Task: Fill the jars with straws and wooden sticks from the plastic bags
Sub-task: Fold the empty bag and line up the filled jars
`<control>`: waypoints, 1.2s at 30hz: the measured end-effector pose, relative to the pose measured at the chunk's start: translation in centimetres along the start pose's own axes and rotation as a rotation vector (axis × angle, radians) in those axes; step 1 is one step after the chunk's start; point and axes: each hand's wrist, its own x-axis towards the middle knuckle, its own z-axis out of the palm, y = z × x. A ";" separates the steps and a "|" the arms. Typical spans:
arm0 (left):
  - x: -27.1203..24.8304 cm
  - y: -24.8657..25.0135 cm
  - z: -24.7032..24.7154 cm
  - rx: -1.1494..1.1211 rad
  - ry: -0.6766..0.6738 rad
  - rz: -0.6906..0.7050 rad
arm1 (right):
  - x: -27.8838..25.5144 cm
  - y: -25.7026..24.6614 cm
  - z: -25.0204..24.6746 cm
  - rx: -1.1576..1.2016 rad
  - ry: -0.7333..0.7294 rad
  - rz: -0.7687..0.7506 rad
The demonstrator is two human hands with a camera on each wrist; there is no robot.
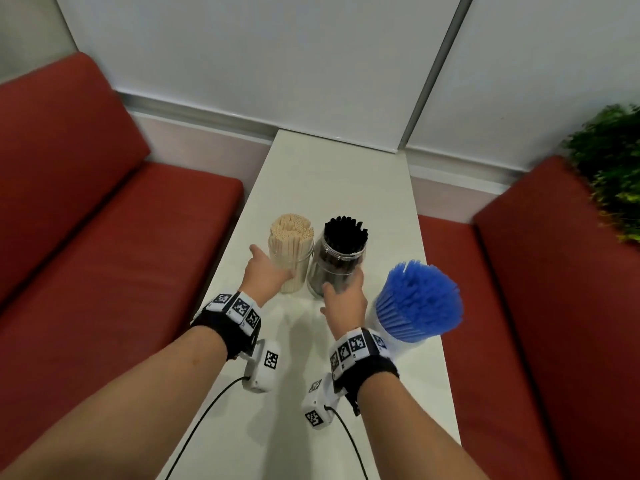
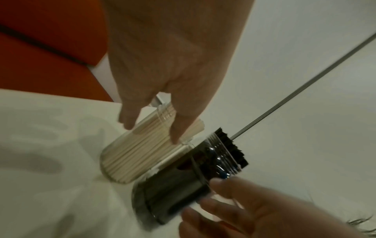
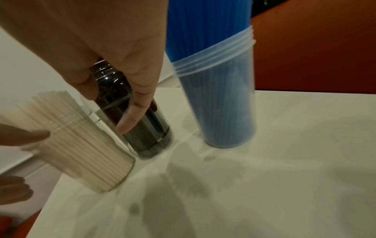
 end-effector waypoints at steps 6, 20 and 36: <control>-6.0 -1.8 4.6 0.244 -0.607 0.079 | -4.5 7.0 -5.1 -0.150 -0.287 0.355; -5.8 7.7 15.7 -0.125 -0.441 0.489 | 3.8 5.5 -17.3 -0.019 -0.121 0.069; 0.0 7.3 22.2 -0.605 -0.432 0.413 | 13.4 -5.1 -13.6 -1.032 -0.018 -0.378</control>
